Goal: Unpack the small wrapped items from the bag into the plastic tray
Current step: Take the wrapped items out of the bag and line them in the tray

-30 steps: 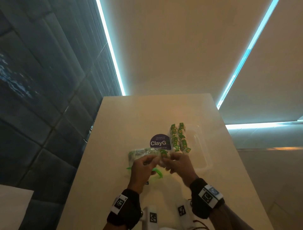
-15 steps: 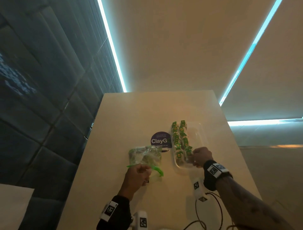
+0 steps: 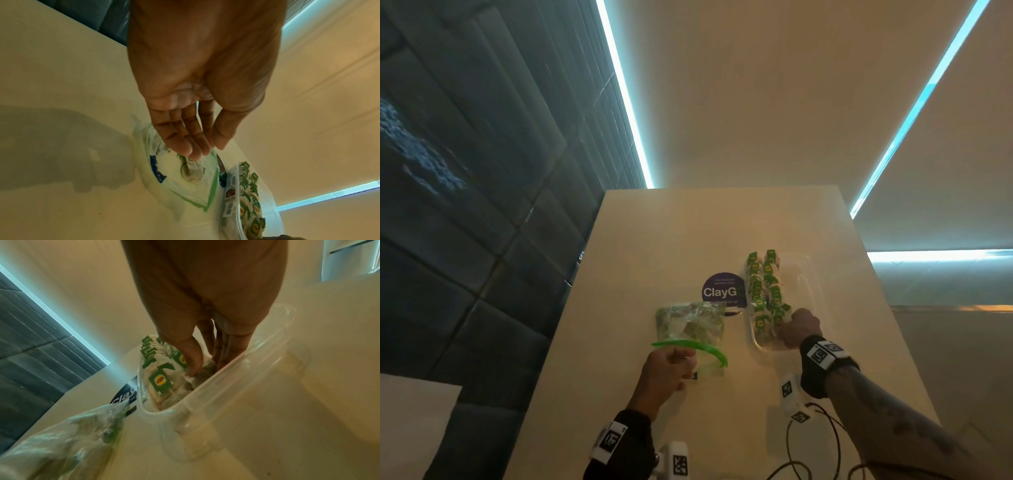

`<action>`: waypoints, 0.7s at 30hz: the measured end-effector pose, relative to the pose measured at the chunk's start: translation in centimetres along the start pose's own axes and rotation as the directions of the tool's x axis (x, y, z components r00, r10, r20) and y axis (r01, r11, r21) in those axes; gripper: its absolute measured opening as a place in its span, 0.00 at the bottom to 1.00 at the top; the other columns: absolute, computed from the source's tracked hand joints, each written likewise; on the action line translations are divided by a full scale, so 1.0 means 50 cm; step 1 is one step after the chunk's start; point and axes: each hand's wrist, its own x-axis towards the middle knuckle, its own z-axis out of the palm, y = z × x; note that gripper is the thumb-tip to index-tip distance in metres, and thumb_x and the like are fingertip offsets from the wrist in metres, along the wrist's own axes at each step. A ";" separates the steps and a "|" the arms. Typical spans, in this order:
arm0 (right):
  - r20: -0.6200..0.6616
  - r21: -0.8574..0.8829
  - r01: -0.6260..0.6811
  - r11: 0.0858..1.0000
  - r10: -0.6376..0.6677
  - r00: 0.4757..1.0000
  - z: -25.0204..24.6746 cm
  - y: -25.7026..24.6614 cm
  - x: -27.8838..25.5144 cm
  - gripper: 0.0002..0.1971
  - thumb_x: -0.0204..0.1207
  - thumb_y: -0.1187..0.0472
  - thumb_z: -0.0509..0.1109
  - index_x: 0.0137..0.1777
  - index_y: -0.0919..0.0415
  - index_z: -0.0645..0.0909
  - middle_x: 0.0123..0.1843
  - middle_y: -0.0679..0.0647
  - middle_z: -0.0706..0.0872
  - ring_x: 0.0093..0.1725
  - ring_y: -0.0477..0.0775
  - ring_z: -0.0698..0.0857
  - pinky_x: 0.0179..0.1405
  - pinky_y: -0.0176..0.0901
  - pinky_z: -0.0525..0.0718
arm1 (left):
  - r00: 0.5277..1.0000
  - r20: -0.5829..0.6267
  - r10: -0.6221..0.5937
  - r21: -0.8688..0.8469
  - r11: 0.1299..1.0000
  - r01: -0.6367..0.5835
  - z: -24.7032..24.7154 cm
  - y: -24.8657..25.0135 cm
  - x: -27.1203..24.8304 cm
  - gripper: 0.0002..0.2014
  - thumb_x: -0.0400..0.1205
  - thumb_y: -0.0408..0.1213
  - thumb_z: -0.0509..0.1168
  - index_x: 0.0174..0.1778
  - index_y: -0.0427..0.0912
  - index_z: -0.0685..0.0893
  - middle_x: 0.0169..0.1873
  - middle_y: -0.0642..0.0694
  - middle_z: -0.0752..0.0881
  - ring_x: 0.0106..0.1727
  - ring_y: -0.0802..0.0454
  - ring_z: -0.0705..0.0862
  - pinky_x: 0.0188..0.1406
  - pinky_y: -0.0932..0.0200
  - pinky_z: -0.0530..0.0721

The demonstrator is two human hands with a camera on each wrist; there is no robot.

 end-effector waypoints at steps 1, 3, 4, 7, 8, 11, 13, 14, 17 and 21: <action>-0.004 -0.013 0.003 1.000 -0.003 1.000 0.001 -0.001 0.001 0.23 0.69 0.55 0.79 0.59 0.67 0.79 0.57 0.65 0.85 0.55 0.66 0.87 0.56 0.58 0.88 | 1.000 -0.002 -0.002 -0.003 1.000 0.002 -0.001 -0.001 0.000 0.06 0.80 0.32 0.70 0.50 0.43 0.88 0.42 0.45 0.90 0.36 0.55 0.87 0.34 0.60 0.83; 0.005 -0.021 0.020 1.000 -0.020 1.000 0.004 -0.002 0.005 0.22 0.69 0.55 0.78 0.59 0.66 0.81 0.58 0.65 0.86 0.56 0.66 0.86 0.58 0.57 0.87 | 1.000 -0.006 -0.007 -0.006 1.000 0.007 -0.002 -0.005 0.000 0.06 0.80 0.31 0.70 0.50 0.43 0.88 0.42 0.45 0.90 0.37 0.54 0.86 0.35 0.59 0.84; 0.014 -0.016 0.031 0.999 -0.030 0.999 0.006 0.000 0.009 0.22 0.68 0.55 0.79 0.58 0.66 0.81 0.57 0.64 0.86 0.56 0.65 0.87 0.58 0.58 0.87 | 1.000 -0.006 -0.011 -0.006 1.000 0.011 -0.004 -0.008 0.000 0.06 0.80 0.31 0.70 0.50 0.43 0.89 0.42 0.45 0.90 0.37 0.54 0.86 0.35 0.59 0.84; 0.024 -0.003 0.040 0.999 -0.040 0.999 0.011 0.009 0.019 0.21 0.66 0.56 0.80 0.56 0.64 0.82 0.56 0.63 0.87 0.54 0.64 0.87 0.57 0.59 0.88 | 1.000 -0.002 -0.025 -0.003 1.000 0.025 -0.006 -0.016 0.002 0.06 0.80 0.31 0.70 0.50 0.44 0.89 0.42 0.45 0.90 0.37 0.54 0.86 0.33 0.61 0.83; 0.019 0.010 0.037 0.999 -0.038 0.999 0.011 0.011 0.018 0.21 0.66 0.56 0.80 0.57 0.64 0.83 0.56 0.62 0.87 0.53 0.64 0.87 0.57 0.59 0.88 | 1.000 -0.001 -0.027 -0.002 1.000 0.027 -0.006 -0.018 0.003 0.06 0.80 0.31 0.70 0.50 0.44 0.89 0.43 0.45 0.90 0.37 0.54 0.86 0.33 0.61 0.83; -0.005 0.034 0.031 0.999 -0.031 1.000 0.013 0.016 0.014 0.25 0.65 0.57 0.82 0.60 0.64 0.80 0.58 0.63 0.85 0.55 0.65 0.86 0.58 0.60 0.87 | 0.999 -0.002 -0.035 0.006 0.999 0.035 -0.008 -0.024 0.003 0.07 0.79 0.31 0.70 0.50 0.45 0.89 0.43 0.45 0.90 0.37 0.54 0.86 0.32 0.61 0.83; -0.013 0.013 0.032 0.999 -0.032 0.999 0.014 0.019 0.014 0.26 0.64 0.56 0.83 0.60 0.64 0.79 0.58 0.63 0.84 0.56 0.64 0.85 0.58 0.59 0.87 | 0.999 -0.004 -0.046 0.010 0.999 0.046 -0.008 -0.027 0.003 0.07 0.79 0.31 0.70 0.50 0.45 0.89 0.42 0.46 0.90 0.37 0.53 0.86 0.32 0.61 0.83; -0.015 0.004 0.036 0.999 -0.036 0.999 0.015 0.020 0.014 0.27 0.63 0.55 0.83 0.59 0.64 0.79 0.58 0.63 0.84 0.56 0.64 0.85 0.58 0.59 0.87 | 0.999 -0.005 -0.050 0.011 0.999 0.050 -0.009 -0.029 0.003 0.07 0.79 0.30 0.70 0.50 0.45 0.89 0.42 0.46 0.90 0.37 0.53 0.86 0.32 0.61 0.83; -0.013 -0.013 0.032 0.999 -0.032 0.999 0.014 0.021 0.012 0.27 0.65 0.55 0.82 0.61 0.64 0.78 0.59 0.63 0.83 0.56 0.64 0.85 0.58 0.58 0.87 | 0.998 -0.005 -0.058 0.014 0.998 0.058 -0.008 -0.034 0.003 0.06 0.79 0.30 0.69 0.49 0.44 0.88 0.40 0.45 0.90 0.37 0.53 0.85 0.32 0.62 0.83; -0.004 -0.005 0.022 1.000 -0.022 1.000 0.012 0.025 0.016 0.27 0.64 0.56 0.83 0.60 0.65 0.78 0.58 0.63 0.84 0.55 0.64 0.86 0.56 0.58 0.88 | 0.998 -0.001 -0.058 0.020 0.998 0.058 -0.005 -0.036 0.002 0.06 0.80 0.29 0.68 0.50 0.42 0.88 0.39 0.45 0.89 0.35 0.54 0.85 0.31 0.63 0.82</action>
